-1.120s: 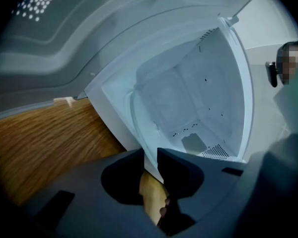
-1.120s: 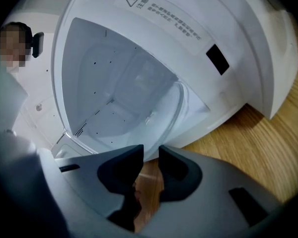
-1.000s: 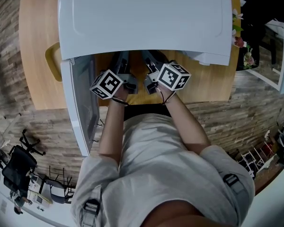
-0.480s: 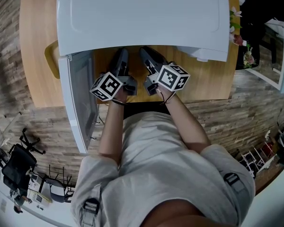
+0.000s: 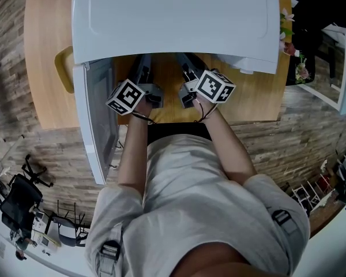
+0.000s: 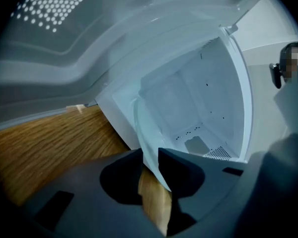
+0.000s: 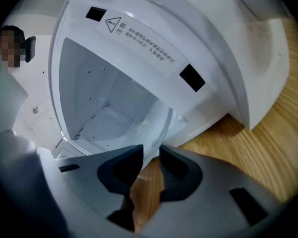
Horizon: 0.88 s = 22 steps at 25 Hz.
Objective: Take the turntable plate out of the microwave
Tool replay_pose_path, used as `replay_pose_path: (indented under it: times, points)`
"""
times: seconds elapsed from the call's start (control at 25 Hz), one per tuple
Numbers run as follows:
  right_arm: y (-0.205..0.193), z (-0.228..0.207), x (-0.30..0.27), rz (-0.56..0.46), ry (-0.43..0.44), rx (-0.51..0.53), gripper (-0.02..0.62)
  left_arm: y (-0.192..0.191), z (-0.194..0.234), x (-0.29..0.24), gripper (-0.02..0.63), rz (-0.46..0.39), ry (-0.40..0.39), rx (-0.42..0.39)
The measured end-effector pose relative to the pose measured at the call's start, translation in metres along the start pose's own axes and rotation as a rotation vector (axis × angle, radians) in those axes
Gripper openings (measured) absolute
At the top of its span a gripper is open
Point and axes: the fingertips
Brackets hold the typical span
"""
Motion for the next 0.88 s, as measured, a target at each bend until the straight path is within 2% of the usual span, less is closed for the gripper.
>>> replay_pose_path:
  times: [0.68,0.88]
  points:
    - [-0.027,0.002,0.026,0.038,-0.01,0.009,0.1,-0.03,-0.002,0.029,0.109,0.065,0.035,-0.021]
    - [-0.03,0.0,0.027,0.049,0.004,0.015,0.104,-0.035,0.002,0.033,0.106,0.058,0.014,0.016]
Point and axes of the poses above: the fingertips, and each gripper's own axes: x backward along the fingers, z to its left, y out of its top, and after that the axes turned 11 degrees about z, right-handed
